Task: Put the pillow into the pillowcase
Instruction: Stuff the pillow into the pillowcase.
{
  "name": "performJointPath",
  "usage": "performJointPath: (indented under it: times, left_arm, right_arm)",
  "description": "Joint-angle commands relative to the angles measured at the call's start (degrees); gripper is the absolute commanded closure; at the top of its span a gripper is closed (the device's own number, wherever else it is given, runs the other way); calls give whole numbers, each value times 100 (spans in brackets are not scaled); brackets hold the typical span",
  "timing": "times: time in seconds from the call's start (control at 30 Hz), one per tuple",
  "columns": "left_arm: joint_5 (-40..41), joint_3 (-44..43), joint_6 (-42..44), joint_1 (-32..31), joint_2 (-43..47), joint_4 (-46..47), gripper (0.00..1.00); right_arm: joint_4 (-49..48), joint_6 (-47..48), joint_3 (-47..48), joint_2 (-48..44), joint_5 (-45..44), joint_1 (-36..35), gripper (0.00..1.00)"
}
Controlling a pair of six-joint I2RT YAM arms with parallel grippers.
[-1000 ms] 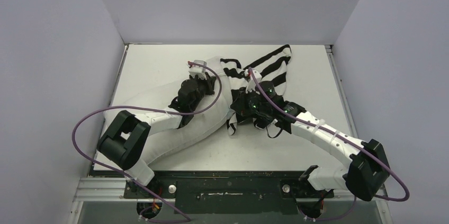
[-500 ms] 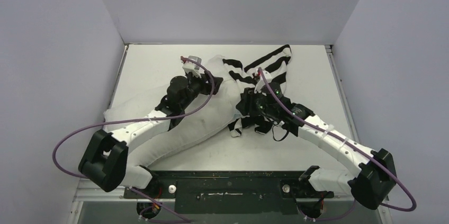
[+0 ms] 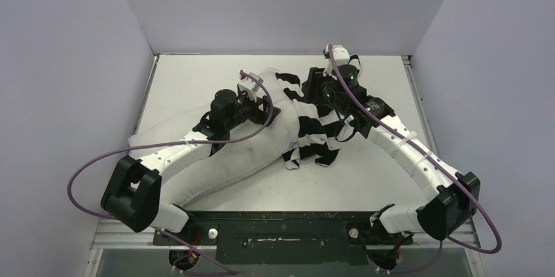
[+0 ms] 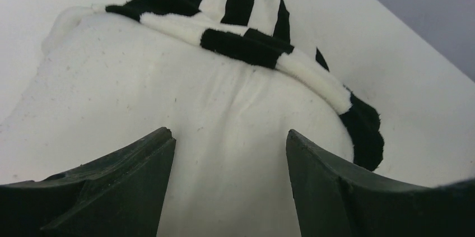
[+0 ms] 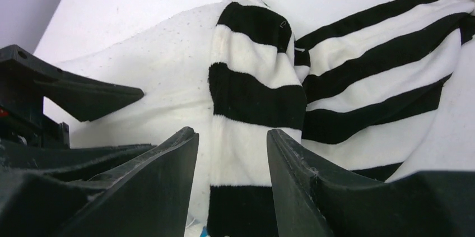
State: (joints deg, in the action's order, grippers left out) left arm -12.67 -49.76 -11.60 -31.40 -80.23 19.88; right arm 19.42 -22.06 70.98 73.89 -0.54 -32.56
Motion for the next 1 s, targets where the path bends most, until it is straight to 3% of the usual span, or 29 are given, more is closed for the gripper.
performJointPath:
  times: [0.0,0.1,0.2,0.3,0.53,0.57,0.7,0.73,0.97]
  left_arm:
    - [-149,196,148,63,-193,389,30]
    - [-152,244,178,55,-422,484,38]
    - [-220,384,81,50,-547,799,74]
    - [-114,673,-195,46,-505,1348,100]
    - [90,634,-451,-6,-599,1496,100]
    - [127,642,-480,-21,-594,1542,100]
    - [360,675,-565,-76,-511,1717,100]
    - [413,673,-588,-85,-496,1745,100]
    - [1086,482,-910,-87,-672,1762,100]
  right_arm:
    - [57,453,476,604,-16,4,51]
    - [-25,474,641,971,290,5,50]
    - [-95,496,727,1323,376,-1,49]
    - [-223,530,751,1612,411,-37,49]
    - [-150,545,1378,2309,545,-173,49]
    - [-130,556,1482,2398,530,-211,53]
    - [94,568,1881,2558,385,-462,96]
    - [69,526,1918,2503,426,-523,100]
    - [-799,-389,1496,1698,1516,-689,100]
